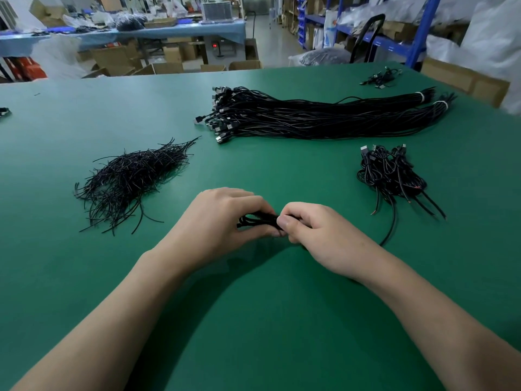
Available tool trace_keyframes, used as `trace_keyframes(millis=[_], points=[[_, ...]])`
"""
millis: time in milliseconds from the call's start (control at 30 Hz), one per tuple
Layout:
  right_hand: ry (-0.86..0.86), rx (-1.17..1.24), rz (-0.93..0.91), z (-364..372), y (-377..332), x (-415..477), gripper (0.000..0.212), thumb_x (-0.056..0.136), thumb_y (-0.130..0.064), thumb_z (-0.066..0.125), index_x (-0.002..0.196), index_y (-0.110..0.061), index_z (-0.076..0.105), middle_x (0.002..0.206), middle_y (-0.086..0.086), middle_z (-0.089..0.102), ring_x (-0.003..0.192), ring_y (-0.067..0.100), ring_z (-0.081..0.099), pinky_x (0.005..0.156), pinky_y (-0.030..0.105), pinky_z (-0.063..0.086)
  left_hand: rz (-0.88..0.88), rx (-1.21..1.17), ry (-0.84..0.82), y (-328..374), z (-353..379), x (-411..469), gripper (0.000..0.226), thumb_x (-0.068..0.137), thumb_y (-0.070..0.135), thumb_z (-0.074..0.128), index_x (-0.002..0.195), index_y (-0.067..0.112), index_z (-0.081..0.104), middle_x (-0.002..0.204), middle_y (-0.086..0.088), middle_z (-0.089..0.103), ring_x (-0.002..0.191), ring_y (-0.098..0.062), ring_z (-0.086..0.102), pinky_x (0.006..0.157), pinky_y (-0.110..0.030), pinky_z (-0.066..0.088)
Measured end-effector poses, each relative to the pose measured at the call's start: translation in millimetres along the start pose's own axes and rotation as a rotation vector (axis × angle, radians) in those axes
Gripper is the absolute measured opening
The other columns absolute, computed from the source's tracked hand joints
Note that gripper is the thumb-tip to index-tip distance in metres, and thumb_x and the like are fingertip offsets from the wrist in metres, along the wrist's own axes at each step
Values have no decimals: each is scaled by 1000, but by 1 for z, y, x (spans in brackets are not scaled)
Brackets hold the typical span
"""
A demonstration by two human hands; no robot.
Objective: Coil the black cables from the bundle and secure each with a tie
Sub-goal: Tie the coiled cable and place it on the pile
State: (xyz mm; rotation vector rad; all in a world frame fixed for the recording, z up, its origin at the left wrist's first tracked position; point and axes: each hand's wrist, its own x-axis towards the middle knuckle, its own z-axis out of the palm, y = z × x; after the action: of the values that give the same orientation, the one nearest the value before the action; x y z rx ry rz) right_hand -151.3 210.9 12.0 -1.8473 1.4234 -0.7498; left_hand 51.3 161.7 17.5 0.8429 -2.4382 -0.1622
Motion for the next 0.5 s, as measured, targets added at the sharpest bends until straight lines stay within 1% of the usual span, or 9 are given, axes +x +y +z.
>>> trace_keyframes(millis=[67, 133, 200, 267, 333, 367, 433, 500], points=[[16, 32, 11, 1, 2, 1, 29, 104, -32, 47, 81, -20, 59, 62, -12, 47, 51, 7, 34, 49, 22, 27, 37, 74, 11, 2, -1, 2, 28, 89, 54, 70, 96, 27, 74, 84, 16, 69, 75, -6, 63, 70, -27, 50], [34, 55, 27, 3, 3, 1, 31, 105, -33, 45, 79, -22, 58, 61, -15, 48, 50, 6, 34, 48, 21, 29, 60, 120, 18, 4, -2, 2, 24, 91, 49, 72, 96, 26, 75, 83, 15, 69, 74, -8, 62, 70, -26, 48], [36, 110, 53, 5, 3, 2, 32, 105, -33, 44, 78, -23, 57, 59, -17, 48, 52, 6, 34, 50, 21, 28, 77, 162, 7, 5, -3, 3, 21, 92, 46, 71, 98, 25, 75, 83, 14, 69, 74, -11, 63, 70, -30, 49], [21, 213, 74, 6, 4, 2, 34, 107, -30, 42, 77, -21, 55, 55, -16, 43, 52, 5, 32, 53, 23, 27, 91, 196, -3, 7, -3, 3, 21, 95, 44, 67, 100, 25, 75, 84, 13, 70, 76, -14, 64, 70, -33, 50], [5, 309, 85, 5, 3, 3, 35, 109, -27, 40, 78, -17, 53, 53, -16, 39, 49, 1, 31, 51, 16, 27, 92, 204, -7, 9, -4, 5, 24, 98, 45, 62, 102, 25, 75, 85, 11, 69, 78, -17, 64, 71, -33, 50], [-2, 343, 88, 5, 3, 2, 35, 109, -25, 40, 78, -15, 52, 52, -16, 38, 47, 1, 31, 49, 14, 30, 89, 198, -10, 9, -4, 5, 26, 98, 45, 59, 103, 24, 75, 86, 10, 69, 78, -17, 64, 71, -34, 50], [-22, 366, 96, 3, 2, 2, 35, 109, -25, 40, 78, -15, 53, 52, -17, 38, 46, 0, 33, 49, 13, 32, 84, 178, -27, 10, -5, 5, 26, 98, 43, 60, 102, 23, 75, 86, 9, 69, 79, -17, 64, 72, -36, 52], [-50, 314, 102, 2, 2, 2, 36, 108, -28, 42, 77, -17, 54, 51, -18, 41, 47, -1, 34, 53, 16, 30, 86, 177, -47, 12, -4, 4, 22, 97, 40, 64, 101, 21, 76, 85, 8, 70, 76, -19, 64, 70, -37, 52]])
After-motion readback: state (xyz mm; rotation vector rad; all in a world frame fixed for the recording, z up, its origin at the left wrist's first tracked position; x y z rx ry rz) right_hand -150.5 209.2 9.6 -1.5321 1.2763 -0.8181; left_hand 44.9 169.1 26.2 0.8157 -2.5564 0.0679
